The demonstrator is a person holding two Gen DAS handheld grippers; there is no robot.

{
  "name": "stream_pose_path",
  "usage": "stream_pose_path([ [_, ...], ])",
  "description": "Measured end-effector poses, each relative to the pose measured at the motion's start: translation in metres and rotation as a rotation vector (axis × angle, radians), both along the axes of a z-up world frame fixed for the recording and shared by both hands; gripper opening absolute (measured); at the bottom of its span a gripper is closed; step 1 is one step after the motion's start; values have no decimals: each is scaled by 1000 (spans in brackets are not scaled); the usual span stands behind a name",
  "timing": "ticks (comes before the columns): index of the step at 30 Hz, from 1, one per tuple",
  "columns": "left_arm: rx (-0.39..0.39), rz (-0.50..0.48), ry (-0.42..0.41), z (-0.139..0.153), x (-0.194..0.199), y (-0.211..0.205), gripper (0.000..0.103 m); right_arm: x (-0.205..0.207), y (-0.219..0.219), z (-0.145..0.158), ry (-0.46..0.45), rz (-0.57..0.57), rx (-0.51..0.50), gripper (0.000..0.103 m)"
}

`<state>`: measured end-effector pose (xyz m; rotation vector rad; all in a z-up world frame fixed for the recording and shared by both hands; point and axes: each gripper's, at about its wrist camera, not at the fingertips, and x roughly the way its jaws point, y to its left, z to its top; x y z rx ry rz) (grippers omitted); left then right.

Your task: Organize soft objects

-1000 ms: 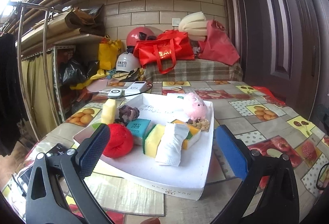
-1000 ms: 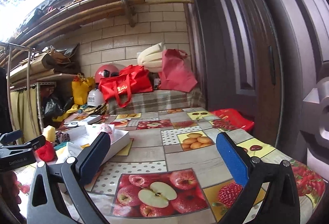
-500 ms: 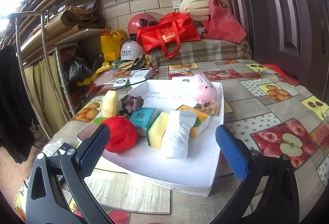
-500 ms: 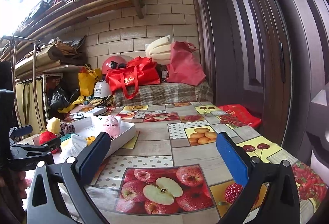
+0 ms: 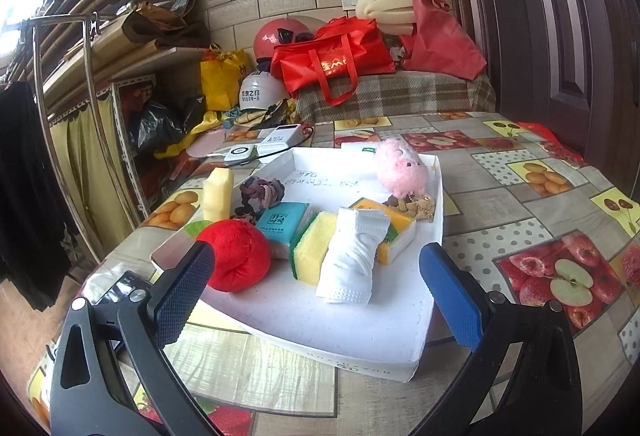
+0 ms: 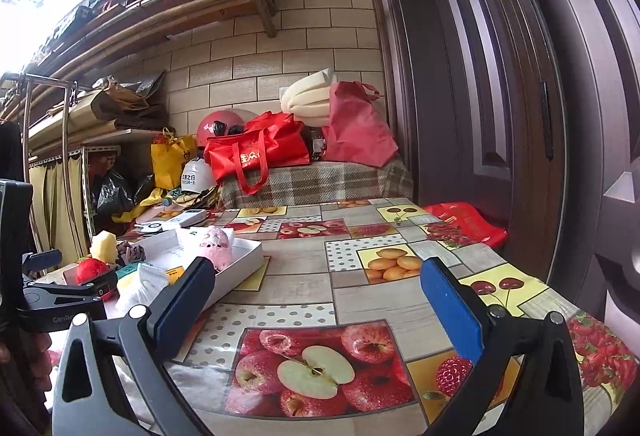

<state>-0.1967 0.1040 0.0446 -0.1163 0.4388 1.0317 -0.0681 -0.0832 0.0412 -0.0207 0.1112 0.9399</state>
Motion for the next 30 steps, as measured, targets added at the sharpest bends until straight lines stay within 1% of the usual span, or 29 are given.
stream_pose_path([
  [30,-5,-36,-41,3,-1,-2,103,0,0,1,-4,2,-1,103],
])
